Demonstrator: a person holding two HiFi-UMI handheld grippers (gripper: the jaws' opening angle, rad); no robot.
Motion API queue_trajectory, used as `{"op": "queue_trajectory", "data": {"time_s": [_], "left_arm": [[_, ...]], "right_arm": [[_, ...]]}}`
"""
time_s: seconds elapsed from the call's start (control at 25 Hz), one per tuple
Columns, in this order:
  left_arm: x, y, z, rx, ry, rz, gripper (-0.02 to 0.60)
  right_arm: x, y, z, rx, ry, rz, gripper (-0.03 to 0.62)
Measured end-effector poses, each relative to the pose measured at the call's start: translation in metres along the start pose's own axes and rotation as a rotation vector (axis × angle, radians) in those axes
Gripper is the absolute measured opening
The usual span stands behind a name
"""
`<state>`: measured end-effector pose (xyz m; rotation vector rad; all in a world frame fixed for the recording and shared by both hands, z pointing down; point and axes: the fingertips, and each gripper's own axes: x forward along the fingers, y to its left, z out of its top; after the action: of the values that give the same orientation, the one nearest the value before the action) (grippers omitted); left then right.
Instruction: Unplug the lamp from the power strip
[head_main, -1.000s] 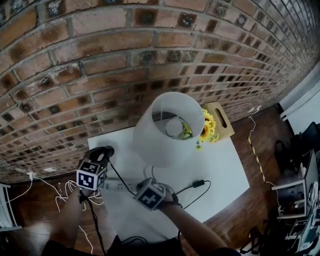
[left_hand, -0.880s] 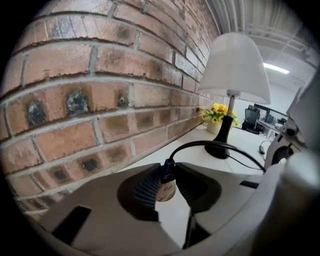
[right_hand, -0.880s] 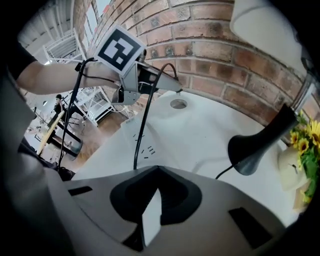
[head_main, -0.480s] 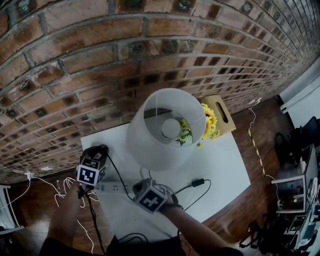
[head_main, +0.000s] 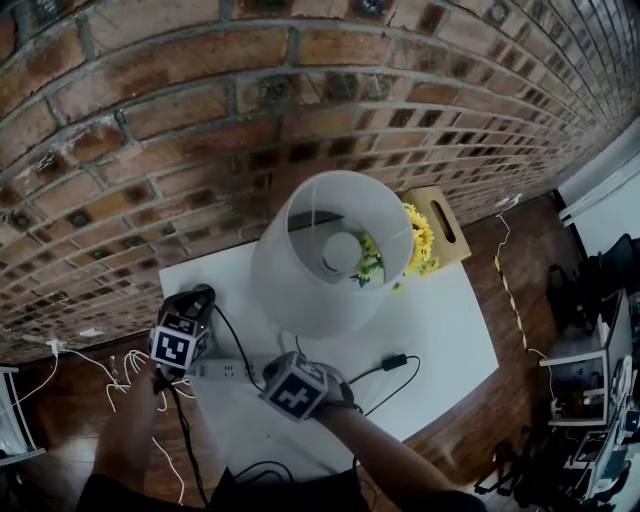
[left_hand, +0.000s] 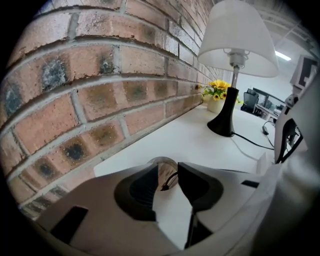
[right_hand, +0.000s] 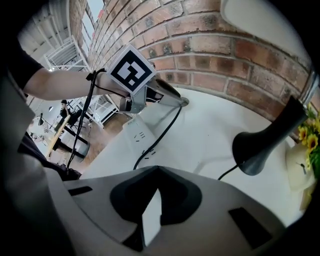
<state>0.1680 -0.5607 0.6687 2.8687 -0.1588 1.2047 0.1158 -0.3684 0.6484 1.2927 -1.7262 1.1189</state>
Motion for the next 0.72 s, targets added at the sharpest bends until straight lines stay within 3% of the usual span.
{"op": "queue_trajectory", "data": {"time_s": [0.4, 0.72], "left_arm": [[-0.016, 0.000, -0.009, -0.048, 0.007, -0.010, 0.146], [-0.043, -0.007, -0.026, -0.164, -0.011, -0.059, 0.145]], "right_arm": [[0.002, 0.000, 0.000, -0.025, 0.073, -0.016, -0.002], [0.004, -0.001, 0.001, -0.092, 0.135, -0.033, -0.002]]}}
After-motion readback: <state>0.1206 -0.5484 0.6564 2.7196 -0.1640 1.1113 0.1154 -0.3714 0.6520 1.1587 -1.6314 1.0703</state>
